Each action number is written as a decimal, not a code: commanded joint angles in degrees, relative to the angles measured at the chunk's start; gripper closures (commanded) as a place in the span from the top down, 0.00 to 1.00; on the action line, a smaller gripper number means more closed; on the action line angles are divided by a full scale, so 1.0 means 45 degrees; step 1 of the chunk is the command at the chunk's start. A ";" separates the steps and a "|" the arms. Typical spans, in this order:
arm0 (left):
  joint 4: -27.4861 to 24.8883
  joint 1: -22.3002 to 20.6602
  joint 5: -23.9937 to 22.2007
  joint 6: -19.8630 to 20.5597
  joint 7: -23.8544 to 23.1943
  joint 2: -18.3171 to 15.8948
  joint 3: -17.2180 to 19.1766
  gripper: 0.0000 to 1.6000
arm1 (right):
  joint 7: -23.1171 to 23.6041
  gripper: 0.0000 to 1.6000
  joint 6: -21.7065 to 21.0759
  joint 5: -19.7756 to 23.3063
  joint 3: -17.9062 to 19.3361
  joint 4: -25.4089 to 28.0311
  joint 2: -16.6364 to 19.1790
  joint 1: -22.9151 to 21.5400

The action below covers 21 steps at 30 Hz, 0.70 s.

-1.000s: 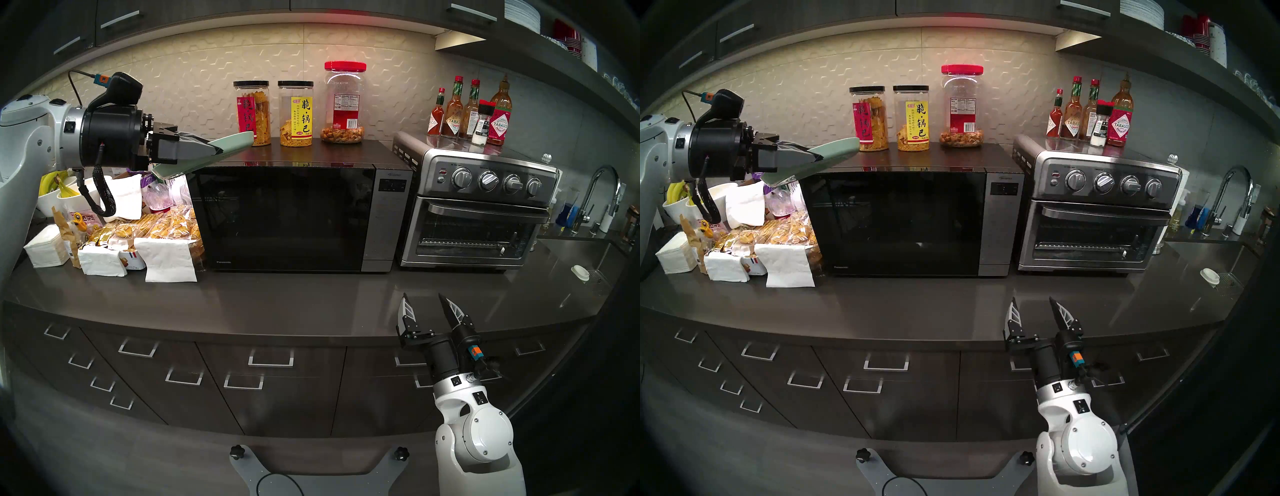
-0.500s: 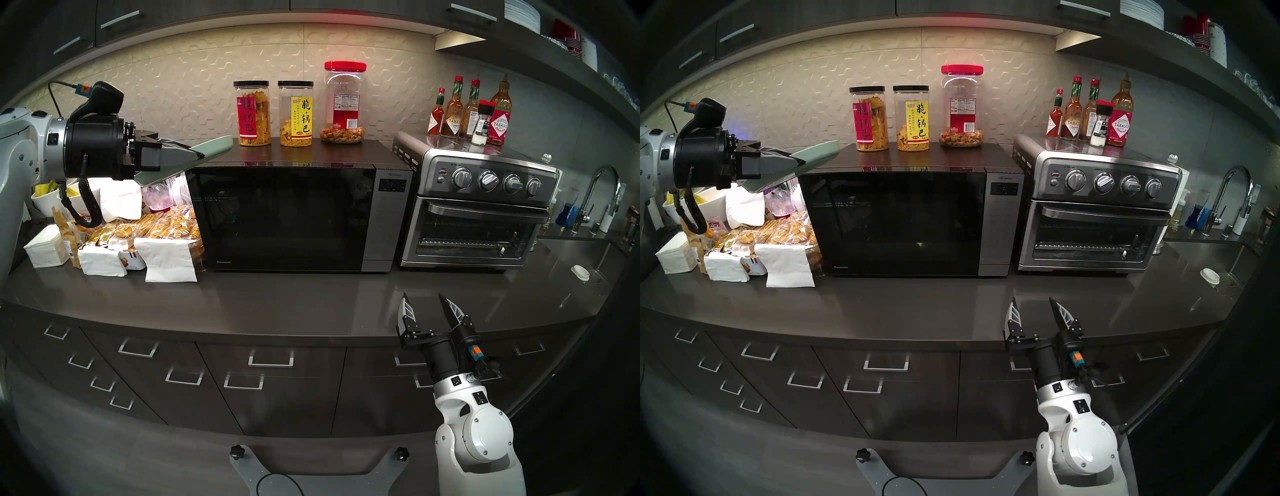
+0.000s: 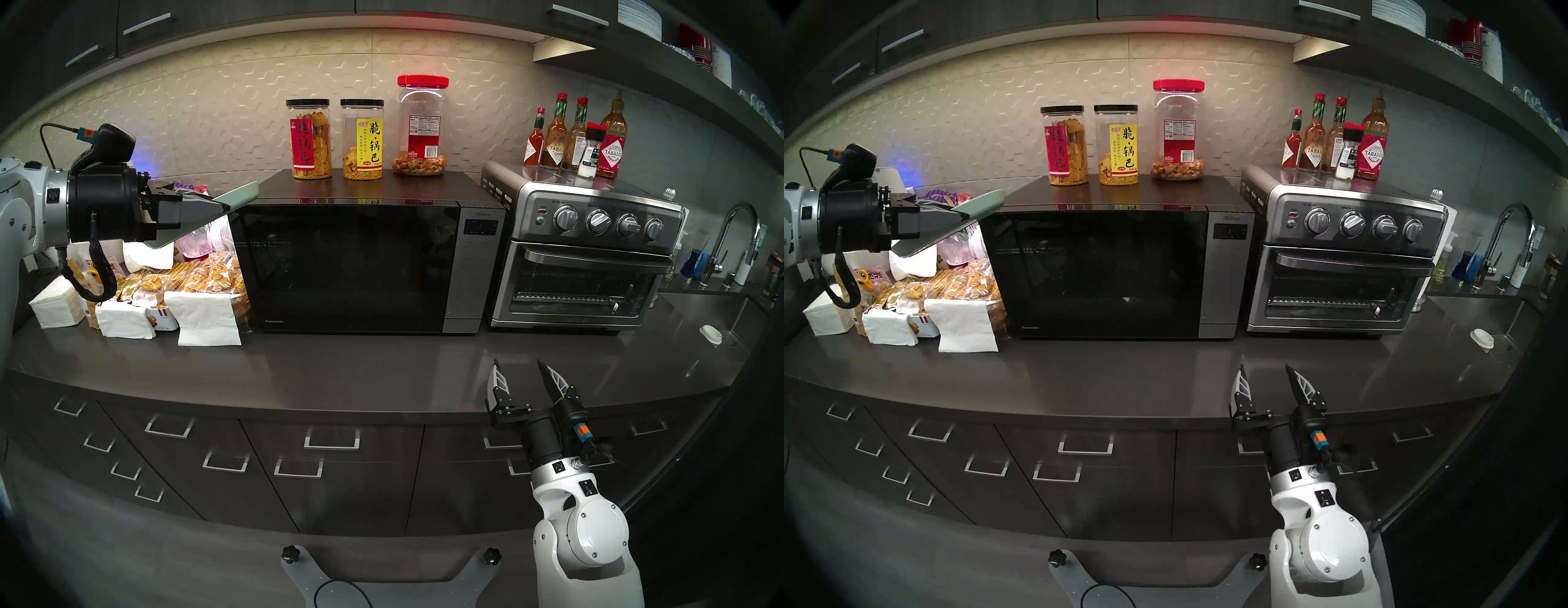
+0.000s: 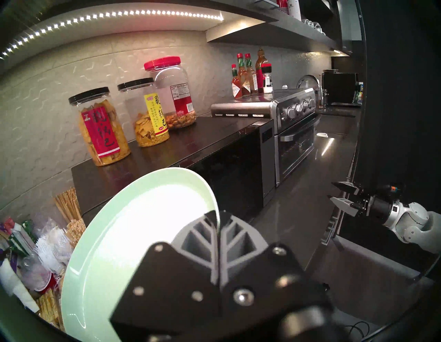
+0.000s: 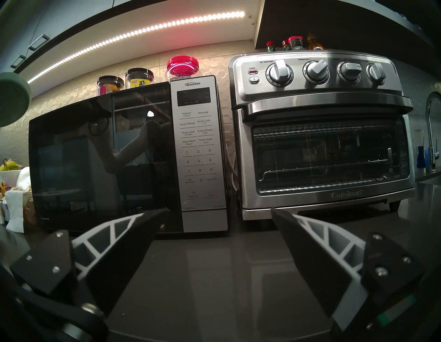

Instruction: Open the microwave, put the plate inside, and close the door

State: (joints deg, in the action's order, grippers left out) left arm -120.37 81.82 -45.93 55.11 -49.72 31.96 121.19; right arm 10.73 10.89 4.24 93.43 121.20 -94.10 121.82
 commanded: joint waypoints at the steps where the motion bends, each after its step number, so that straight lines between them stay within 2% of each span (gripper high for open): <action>1: -0.0545 0.1533 -0.0216 -0.0025 -0.1495 0.0158 0.1500 0.00 | 0.0026 1.00 0.0055 -0.0002 0.0007 0.0292 0.0028 -0.0047; 2: -0.0605 0.1404 -0.0303 -0.0025 -0.1204 0.0291 0.1454 0.00 | 0.0027 1.00 0.0055 -0.0002 0.0008 0.0294 0.0029 -0.0046; 4: -0.0746 0.2009 -0.0228 -0.0026 -0.1334 0.0367 0.1995 0.00 | 0.0027 1.00 0.0053 -0.0002 0.0008 0.0298 0.0029 -0.0044; 5: -0.0746 0.2009 -0.0228 -0.0026 -0.1334 0.0367 0.1995 0.00 | 0.0027 1.00 0.0053 -0.0002 0.0008 0.0298 0.0029 -0.0044; 9: -0.0841 0.2616 -0.0072 -0.0750 -0.1319 0.0610 0.2521 0.00 | 0.0029 1.00 0.0048 -0.0002 0.0008 0.0306 0.0030 -0.0039; 15: -0.0709 0.2790 0.0086 -0.1421 -0.1664 0.0481 0.2558 0.00 | 0.0030 1.00 0.0042 -0.0002 0.0008 0.0314 0.0031 -0.0034; 21: -0.0527 0.2820 0.0241 -0.1714 -0.1910 0.0248 0.2497 0.00 | 0.0030 1.00 0.0040 -0.0002 0.0008 0.0316 0.0032 -0.0033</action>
State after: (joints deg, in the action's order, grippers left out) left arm -123.49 93.64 -45.16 49.79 -54.63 34.53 131.55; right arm 10.74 10.88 4.24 93.43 121.22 -94.10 121.82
